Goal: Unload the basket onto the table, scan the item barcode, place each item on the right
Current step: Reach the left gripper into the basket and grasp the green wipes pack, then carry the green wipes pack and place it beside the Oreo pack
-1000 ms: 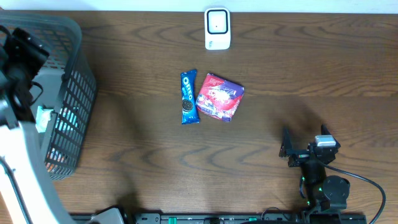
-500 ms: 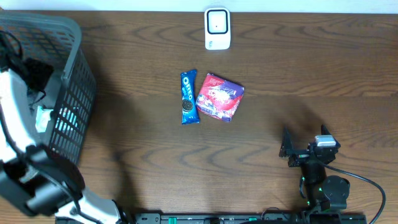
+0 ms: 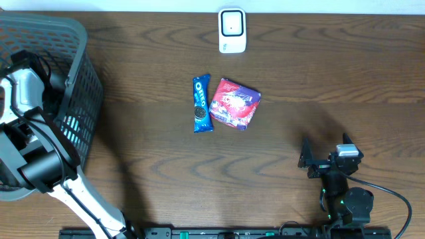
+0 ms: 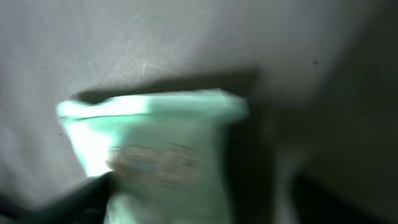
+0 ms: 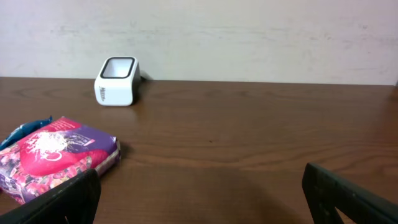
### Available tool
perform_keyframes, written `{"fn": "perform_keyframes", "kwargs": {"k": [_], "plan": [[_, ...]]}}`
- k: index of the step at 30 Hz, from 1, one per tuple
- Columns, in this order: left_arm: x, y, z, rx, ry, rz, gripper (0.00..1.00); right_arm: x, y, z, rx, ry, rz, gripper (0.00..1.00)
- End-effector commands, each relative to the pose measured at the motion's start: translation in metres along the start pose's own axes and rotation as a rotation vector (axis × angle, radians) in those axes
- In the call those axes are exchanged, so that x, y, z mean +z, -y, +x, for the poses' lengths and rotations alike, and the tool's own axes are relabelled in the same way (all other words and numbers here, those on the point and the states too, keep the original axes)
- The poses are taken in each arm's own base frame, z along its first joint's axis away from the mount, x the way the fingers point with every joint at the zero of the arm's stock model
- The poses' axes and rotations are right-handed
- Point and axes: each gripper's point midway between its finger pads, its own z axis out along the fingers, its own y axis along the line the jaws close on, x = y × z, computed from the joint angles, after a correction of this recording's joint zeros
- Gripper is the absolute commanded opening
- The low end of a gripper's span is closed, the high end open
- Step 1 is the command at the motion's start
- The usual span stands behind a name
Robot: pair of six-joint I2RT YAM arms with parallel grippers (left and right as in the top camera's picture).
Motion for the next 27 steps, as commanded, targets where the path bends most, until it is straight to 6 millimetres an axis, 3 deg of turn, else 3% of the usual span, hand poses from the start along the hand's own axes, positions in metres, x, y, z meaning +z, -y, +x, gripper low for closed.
{"fn": "perform_keyframes", "kwargs": {"k": [1, 5, 6, 10, 13, 18, 19, 20, 23, 27], "plan": [[0.022, -0.004, 0.01, 0.026, -0.048, -0.057, 0.52, 0.0, -0.001, 0.001, -0.014, -0.002, -0.004, 0.99], [0.021, -0.006, 0.012, 0.029, -0.058, -0.064, 0.13, 0.0, -0.001, 0.001, -0.014, -0.002, -0.004, 0.99], [0.02, -0.009, 0.014, 0.03, -0.066, -0.07, 0.07, 0.0, -0.001, 0.001, -0.014, -0.002, -0.004, 0.99], [0.004, -0.013, 0.011, 0.022, -0.058, -0.064, 0.07, 0.0, -0.001, 0.001, -0.014, -0.002, -0.004, 0.99], [-0.032, -0.014, 0.0, 0.002, 0.01, -0.007, 0.07, 0.0, -0.001, 0.001, -0.014, -0.002, -0.004, 0.99], [-0.131, -0.008, -0.019, -0.056, 0.199, 0.242, 0.07, 0.0, -0.001, 0.001, -0.014, -0.001, -0.004, 0.99], [-0.172, -0.003, -0.02, -0.062, 0.254, 0.373, 0.08, 0.0, -0.001, 0.001, -0.014, -0.002, -0.004, 0.99], [-0.202, -0.001, -0.018, -0.061, 0.294, 0.468, 0.07, 0.0, -0.001, 0.001, -0.014, -0.002, -0.004, 0.99], [-0.265, -0.001, -0.009, -0.045, 0.383, 0.65, 0.07, 0.0, -0.001, 0.001, -0.014, -0.002, -0.004, 0.99], [-0.348, -0.005, 0.022, 0.027, 0.483, 0.895, 0.07, 0.0, -0.001, 0.001, -0.014, -0.002, -0.004, 0.99]]}}
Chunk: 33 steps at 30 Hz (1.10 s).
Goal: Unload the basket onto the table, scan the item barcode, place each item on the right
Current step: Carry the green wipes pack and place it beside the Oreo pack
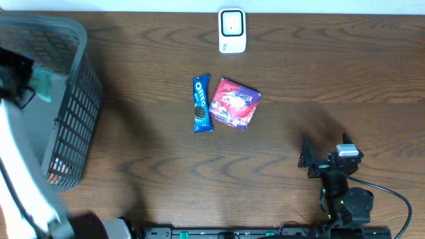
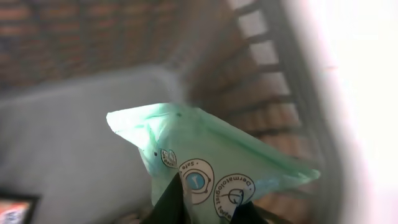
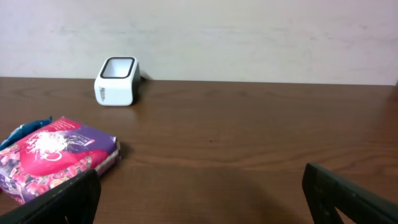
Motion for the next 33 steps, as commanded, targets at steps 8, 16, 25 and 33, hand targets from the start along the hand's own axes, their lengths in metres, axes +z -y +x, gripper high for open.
{"fn": "perform_keyframes", "kwargs": {"k": [8, 16, 25, 33], "plan": [[-0.166, 0.134, 0.076, 0.231, -0.025, 0.627, 0.07, 0.0, -0.001, 0.001, -0.014, -0.002, -0.004, 0.99], [-0.203, 0.181, 0.188, 0.503, -0.262, 0.831, 0.07, 0.0, -0.001, 0.001, -0.014, -0.002, -0.004, 0.99], [-0.118, 0.191, 0.317, 0.846, -0.498, 0.663, 0.07, 0.0, -0.001, 0.001, -0.014, -0.002, -0.004, 0.99], [0.005, 0.158, 0.377, 0.986, -0.51, 0.29, 0.07, 0.0, -0.001, 0.001, -0.014, -0.002, -0.005, 0.99]]}}
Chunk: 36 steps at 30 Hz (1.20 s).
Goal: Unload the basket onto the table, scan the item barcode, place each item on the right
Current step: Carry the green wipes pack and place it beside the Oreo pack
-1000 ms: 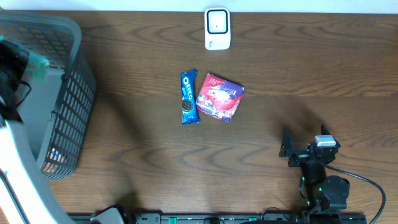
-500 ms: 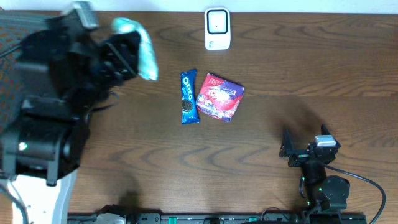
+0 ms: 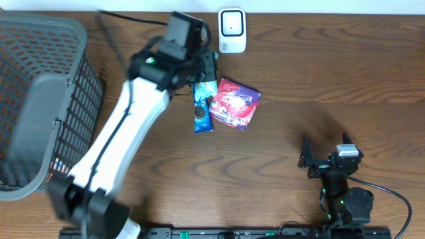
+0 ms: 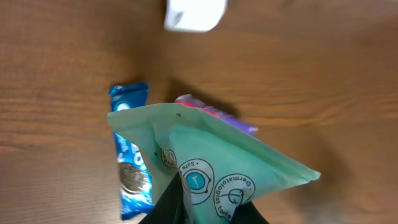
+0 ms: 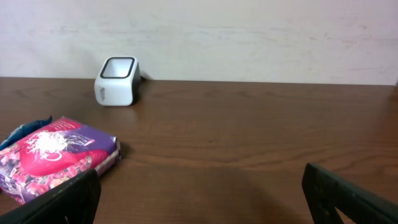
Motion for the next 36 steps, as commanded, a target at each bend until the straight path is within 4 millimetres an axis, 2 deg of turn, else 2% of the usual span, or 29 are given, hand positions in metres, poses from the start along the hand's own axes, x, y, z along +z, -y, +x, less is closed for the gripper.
{"fn": "perform_keyframes", "kwargs": {"k": [1, 2, 5, 8, 11, 15, 19, 21, 26, 29, 33, 36], "plan": [[0.034, -0.042, -0.003, 0.031, 0.006, -0.231, 0.08, 0.0, -0.001, 0.001, -0.014, -0.001, -0.004, 0.99], [0.042, -0.073, -0.008, 0.035, 0.033, -0.388, 0.07, 0.0, -0.001, 0.001, -0.014, -0.002, -0.004, 0.99], [0.045, -0.113, -0.013, 0.04, 0.055, -0.581, 0.07, 0.0, -0.001, 0.001, -0.014, -0.002, -0.004, 0.99], [0.053, -0.133, -0.009, 0.024, 0.021, -0.632, 0.07, 0.0, -0.001, 0.001, -0.014, -0.001, -0.004, 0.99], [0.069, -0.148, 0.009, 0.014, -0.072, -0.648, 0.07, 0.0, -0.001, 0.001, -0.014, -0.001, -0.004, 0.99], [0.105, -0.138, 0.043, -0.001, -0.213, -0.542, 0.08, 0.0, -0.001, 0.001, -0.014, -0.002, -0.004, 0.99], [0.136, -0.15, 0.066, 0.002, -0.299, -0.563, 0.07, 0.0, -0.001, 0.001, -0.014, -0.002, -0.005, 0.99], [0.151, -0.149, 0.082, -0.01, -0.357, -0.53, 0.07, 0.0, -0.001, 0.001, -0.014, -0.002, -0.005, 0.99], [0.164, -0.133, 0.1, -0.04, -0.431, -0.426, 0.07, 0.0, -0.001, 0.001, -0.014, -0.002, -0.005, 0.99], [0.168, -0.112, 0.109, -0.06, -0.452, -0.367, 0.07, 0.0, -0.001, 0.001, -0.014, -0.001, -0.004, 0.99], [0.171, -0.092, 0.117, -0.139, -0.434, -0.376, 0.07, 0.0, -0.001, 0.001, -0.014, -0.002, -0.005, 0.99], [0.176, -0.073, 0.12, -0.105, -0.415, -0.352, 0.08, 0.0, -0.001, 0.001, -0.014, -0.001, -0.004, 0.99]]}}
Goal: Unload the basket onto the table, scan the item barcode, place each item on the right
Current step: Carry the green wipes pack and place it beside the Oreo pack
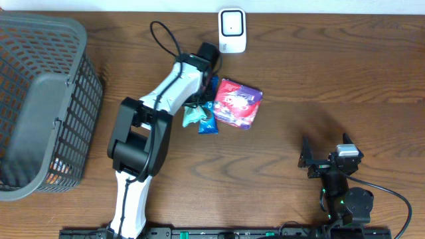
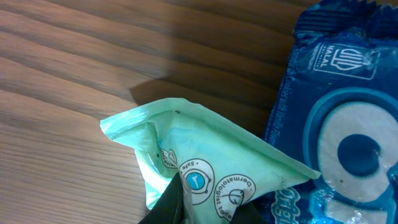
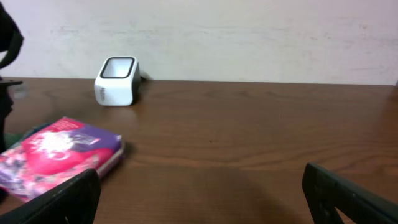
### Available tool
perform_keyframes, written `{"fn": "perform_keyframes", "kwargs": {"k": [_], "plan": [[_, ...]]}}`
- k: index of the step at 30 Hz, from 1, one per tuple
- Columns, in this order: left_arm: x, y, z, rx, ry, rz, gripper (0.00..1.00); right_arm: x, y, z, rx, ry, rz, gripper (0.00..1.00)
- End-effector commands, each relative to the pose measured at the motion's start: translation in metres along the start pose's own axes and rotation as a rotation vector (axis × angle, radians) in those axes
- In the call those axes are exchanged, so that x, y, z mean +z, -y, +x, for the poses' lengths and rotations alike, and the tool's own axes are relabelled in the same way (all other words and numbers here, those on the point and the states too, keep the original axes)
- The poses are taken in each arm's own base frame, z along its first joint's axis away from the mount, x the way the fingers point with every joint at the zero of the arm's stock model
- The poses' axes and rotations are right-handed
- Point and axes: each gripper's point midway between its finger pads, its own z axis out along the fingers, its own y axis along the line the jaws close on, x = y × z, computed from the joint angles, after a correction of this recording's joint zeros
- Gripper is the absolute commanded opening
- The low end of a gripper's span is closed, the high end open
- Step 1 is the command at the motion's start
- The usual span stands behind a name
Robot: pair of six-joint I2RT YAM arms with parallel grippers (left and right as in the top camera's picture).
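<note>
My left gripper (image 2: 208, 210) is shut on a mint-green packet (image 2: 205, 158) printed with round blue icons. The packet is low over the wood, its right edge against a blue Oreo pack (image 2: 336, 124). From overhead, the left gripper (image 1: 198, 107) reaches in from the scanner side, with the mint packet (image 1: 193, 117) at its tip and the Oreo pack (image 1: 208, 125) partly under the arm. The white scanner (image 1: 232, 30) stands at the far edge; the right wrist view also shows the scanner (image 3: 117, 81). My right gripper (image 3: 199, 199) is open and holds nothing, far off at the front right (image 1: 307, 158).
A pink and purple pack (image 1: 236, 103) lies just right of the Oreo pack, and the right wrist view also shows this pink pack (image 3: 56, 152). A grey mesh basket (image 1: 80, 106) stands at the left edge. The left arm's black cable loops near the scanner.
The left gripper, then holding the mint packet high over the Oreo and pink packs, is now low at the table beside the Oreo pack. The Oreo pack sits slightly further forward.
The left gripper was down in the basket at the mint packet. Then it held the packet up inside the basket, then over the packs near the scanner, and now low beside the Oreo pack. The right arm has stayed still and open.
</note>
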Motion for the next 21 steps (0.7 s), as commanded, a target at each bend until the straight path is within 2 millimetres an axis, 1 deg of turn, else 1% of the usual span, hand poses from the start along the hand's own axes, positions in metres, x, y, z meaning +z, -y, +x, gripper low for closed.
{"fn": "perform_keyframes", "kwargs": {"k": [1, 5, 6, 7, 8, 9, 10, 11, 13, 16, 19, 20, 21], "plan": [[0.007, 0.042, 0.026, 0.007, -0.058, 0.093, 0.08, 0.0, -0.001, 0.001, -0.014, -0.001, -0.004, 0.99], [0.003, 0.054, 0.025, 0.025, -0.036, 0.113, 0.08, 0.0, -0.001, 0.001, -0.014, -0.001, -0.004, 0.99], [0.0, 0.055, 0.023, 0.024, -0.03, 0.119, 0.1, 0.0, -0.001, 0.001, -0.014, -0.002, -0.004, 0.99], [-0.003, 0.054, 0.02, 0.021, -0.021, 0.124, 0.16, 0.0, -0.001, 0.001, -0.014, -0.002, -0.004, 0.99], [-0.007, 0.054, 0.016, 0.016, -0.011, 0.13, 0.24, 0.0, -0.001, 0.001, -0.014, -0.001, -0.004, 0.99], [-0.015, 0.051, 0.01, 0.006, 0.006, 0.14, 0.29, 0.0, -0.001, 0.001, -0.014, -0.002, -0.004, 0.99], [-0.02, 0.049, 0.006, 0.003, 0.019, 0.145, 0.3, 0.0, -0.001, 0.001, -0.014, -0.002, -0.004, 0.99], [-0.027, 0.046, 0.0, 0.001, 0.037, 0.153, 0.32, 0.0, -0.001, 0.001, -0.014, -0.002, -0.004, 0.99], [-0.041, 0.035, -0.011, -0.001, 0.07, 0.164, 0.44, 0.0, -0.001, 0.001, -0.014, -0.002, -0.004, 0.99], [-0.056, 0.016, -0.021, -0.002, 0.09, 0.164, 0.54, 0.0, -0.001, 0.001, -0.014, -0.002, -0.004, 0.99], [-0.068, -0.004, -0.025, -0.025, 0.092, 0.156, 0.55, 0.0, -0.001, 0.002, -0.014, -0.003, -0.004, 0.99], [-0.077, -0.014, -0.029, -0.046, 0.101, 0.157, 0.55, 0.0, -0.001, 0.001, -0.014, -0.002, -0.004, 0.99], [-0.087, -0.021, -0.032, -0.06, 0.118, 0.163, 0.56, 0.0, -0.001, 0.001, -0.014, -0.002, -0.004, 0.99]]}}
